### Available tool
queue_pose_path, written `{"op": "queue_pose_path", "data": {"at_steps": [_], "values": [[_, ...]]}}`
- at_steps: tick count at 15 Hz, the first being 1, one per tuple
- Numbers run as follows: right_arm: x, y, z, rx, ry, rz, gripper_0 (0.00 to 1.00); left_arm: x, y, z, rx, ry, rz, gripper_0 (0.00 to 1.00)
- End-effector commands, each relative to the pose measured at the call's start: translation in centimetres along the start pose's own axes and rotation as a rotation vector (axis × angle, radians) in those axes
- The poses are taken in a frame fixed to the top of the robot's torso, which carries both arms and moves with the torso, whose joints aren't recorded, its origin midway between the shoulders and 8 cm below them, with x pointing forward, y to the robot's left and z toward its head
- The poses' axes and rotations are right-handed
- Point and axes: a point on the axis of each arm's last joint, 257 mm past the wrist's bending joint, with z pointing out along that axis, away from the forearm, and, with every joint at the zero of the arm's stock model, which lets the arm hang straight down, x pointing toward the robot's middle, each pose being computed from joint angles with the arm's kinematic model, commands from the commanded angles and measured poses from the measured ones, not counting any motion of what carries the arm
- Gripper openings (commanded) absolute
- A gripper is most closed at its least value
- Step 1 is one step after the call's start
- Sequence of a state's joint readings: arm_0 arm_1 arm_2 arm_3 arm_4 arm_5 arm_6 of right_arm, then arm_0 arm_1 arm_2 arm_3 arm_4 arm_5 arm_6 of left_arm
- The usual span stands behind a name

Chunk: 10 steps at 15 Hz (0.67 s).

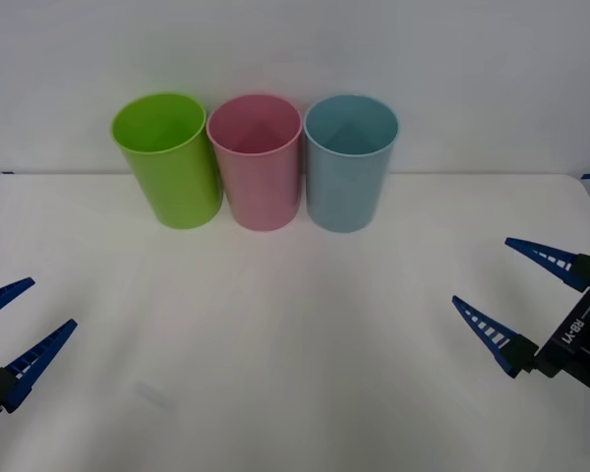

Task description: Grasp the object on the table and drop it into the matching bin: aluminum can to the light blue bin, PET bottle to the pink bin.

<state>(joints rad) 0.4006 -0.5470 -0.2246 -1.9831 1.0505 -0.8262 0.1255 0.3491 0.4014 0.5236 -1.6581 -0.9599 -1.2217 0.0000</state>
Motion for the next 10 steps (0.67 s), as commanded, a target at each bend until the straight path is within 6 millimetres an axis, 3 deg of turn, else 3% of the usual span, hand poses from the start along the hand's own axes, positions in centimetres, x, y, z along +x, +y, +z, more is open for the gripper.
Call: {"op": "queue_pose_path", "data": {"at_steps": [1, 10], "values": [[1.5, 0.8, -2.5, -0.02, 0.042, 0.025, 1.0, 0.0, 0.0, 0.0, 0.0, 0.0, 0.0, 1.0], [3.9, 1.9, -7.6, 0.008, 0.117, 0.098, 1.0, 0.0, 0.0, 0.0, 0.0, 0.0, 0.0, 1.0]]}}
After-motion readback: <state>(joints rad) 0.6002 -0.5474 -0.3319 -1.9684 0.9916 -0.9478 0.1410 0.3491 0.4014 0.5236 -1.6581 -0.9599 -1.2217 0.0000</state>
